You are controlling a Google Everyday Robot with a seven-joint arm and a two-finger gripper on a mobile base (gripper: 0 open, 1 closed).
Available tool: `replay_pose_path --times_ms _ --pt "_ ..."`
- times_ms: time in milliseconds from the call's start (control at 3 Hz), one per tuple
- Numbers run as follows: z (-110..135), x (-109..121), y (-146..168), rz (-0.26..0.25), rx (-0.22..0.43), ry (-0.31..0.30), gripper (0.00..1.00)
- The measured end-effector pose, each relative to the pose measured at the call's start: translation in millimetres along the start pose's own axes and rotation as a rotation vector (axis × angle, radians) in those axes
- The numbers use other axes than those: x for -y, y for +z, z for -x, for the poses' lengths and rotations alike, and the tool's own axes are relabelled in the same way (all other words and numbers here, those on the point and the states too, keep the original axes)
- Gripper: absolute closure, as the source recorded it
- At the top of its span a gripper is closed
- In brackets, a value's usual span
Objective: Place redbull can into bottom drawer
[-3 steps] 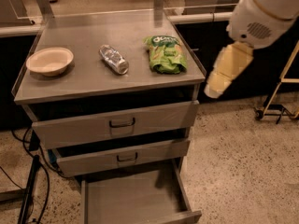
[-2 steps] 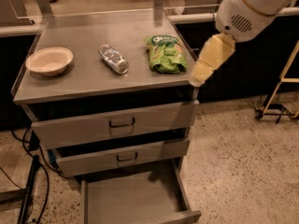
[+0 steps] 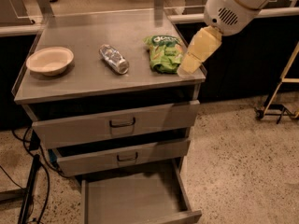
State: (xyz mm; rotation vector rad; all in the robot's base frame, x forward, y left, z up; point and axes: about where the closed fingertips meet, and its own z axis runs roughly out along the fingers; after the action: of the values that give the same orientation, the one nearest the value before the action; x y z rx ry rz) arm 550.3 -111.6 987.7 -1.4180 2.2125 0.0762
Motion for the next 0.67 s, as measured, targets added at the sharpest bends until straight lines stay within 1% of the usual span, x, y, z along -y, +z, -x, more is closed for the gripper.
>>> replay_pose_path --times_ms 333,667 --pt "5.1 1.6 8.9 -0.026 0.014 0.042 0.0" --pt "44.3 13.0 42.0 -0.051 0.046 0.032 0.0"
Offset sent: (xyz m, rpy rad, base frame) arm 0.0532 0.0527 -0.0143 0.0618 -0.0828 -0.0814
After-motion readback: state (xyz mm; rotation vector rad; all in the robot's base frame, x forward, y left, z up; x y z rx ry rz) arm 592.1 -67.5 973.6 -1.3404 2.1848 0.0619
